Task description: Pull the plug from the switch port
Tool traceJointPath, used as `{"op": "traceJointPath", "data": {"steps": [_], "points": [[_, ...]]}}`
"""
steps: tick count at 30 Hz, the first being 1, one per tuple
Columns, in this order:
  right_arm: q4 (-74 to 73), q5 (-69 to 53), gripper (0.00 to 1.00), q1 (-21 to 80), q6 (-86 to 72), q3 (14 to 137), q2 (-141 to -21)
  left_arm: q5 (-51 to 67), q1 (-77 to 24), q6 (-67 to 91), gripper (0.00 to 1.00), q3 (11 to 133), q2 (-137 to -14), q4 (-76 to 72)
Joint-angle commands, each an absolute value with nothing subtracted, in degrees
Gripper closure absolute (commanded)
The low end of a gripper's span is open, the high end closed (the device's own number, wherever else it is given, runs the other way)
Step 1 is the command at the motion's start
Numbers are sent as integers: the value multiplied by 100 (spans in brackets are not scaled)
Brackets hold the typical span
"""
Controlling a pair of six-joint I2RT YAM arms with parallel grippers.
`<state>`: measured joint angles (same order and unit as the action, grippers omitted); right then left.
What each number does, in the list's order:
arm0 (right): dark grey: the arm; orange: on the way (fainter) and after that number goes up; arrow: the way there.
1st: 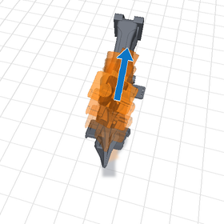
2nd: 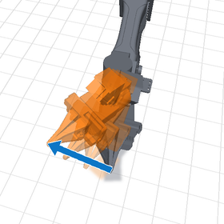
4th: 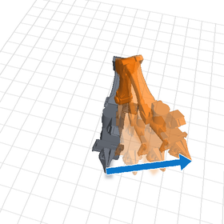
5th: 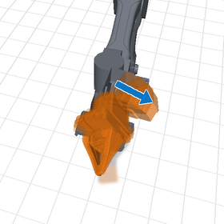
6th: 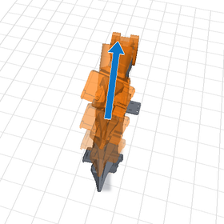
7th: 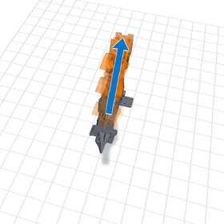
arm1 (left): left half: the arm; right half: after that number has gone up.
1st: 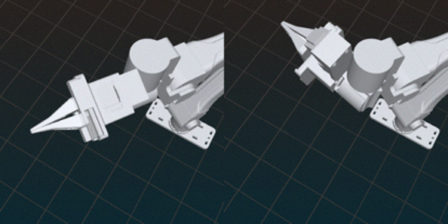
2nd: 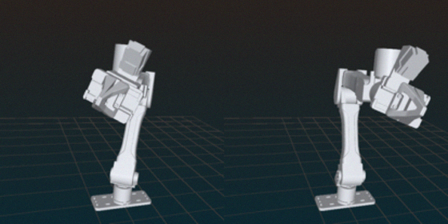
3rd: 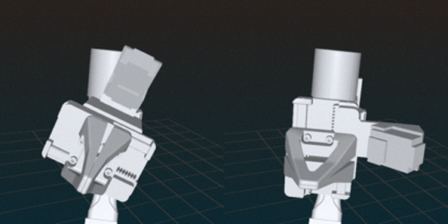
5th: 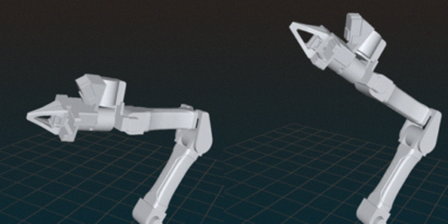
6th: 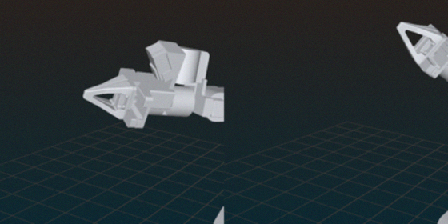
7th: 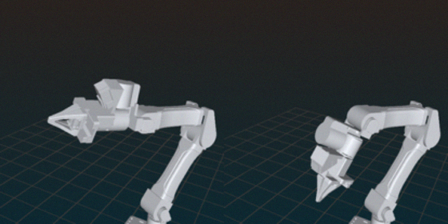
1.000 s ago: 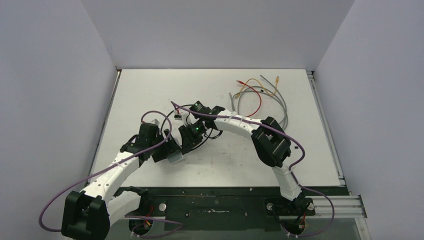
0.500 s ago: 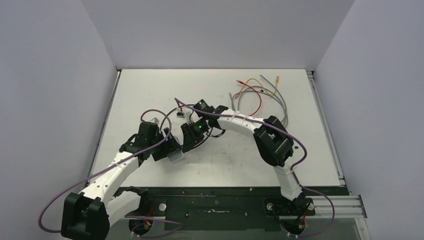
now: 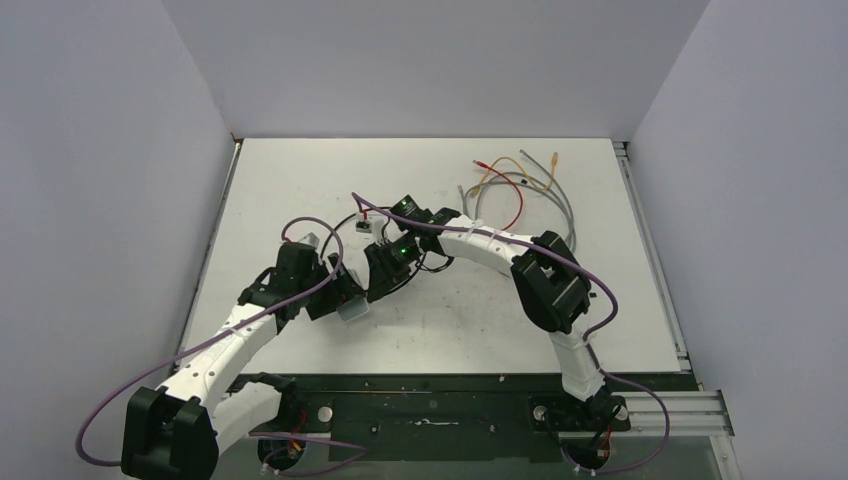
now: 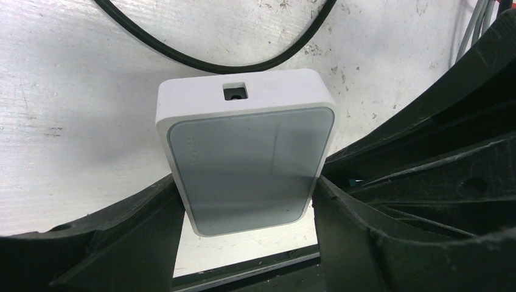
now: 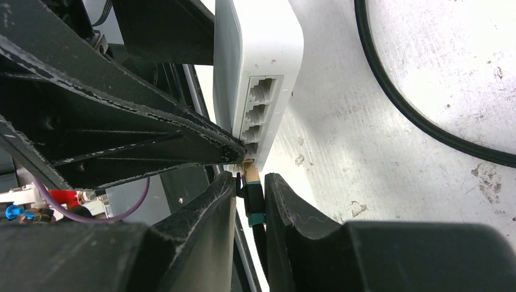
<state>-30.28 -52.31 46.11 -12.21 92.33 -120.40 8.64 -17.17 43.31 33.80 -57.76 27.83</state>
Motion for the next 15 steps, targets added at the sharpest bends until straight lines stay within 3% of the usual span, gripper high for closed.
{"op": "traceJointPath", "data": {"steps": [1,15], "points": [[-3835,-4417,95,4121,-826,9131,-11755,97,-1586,4166,100,3638,-5607,3254],[-3952,-4489,95,3897,-719,8933,-11490,-279,-1573,4200,100,3680,-5611,3572]]}}
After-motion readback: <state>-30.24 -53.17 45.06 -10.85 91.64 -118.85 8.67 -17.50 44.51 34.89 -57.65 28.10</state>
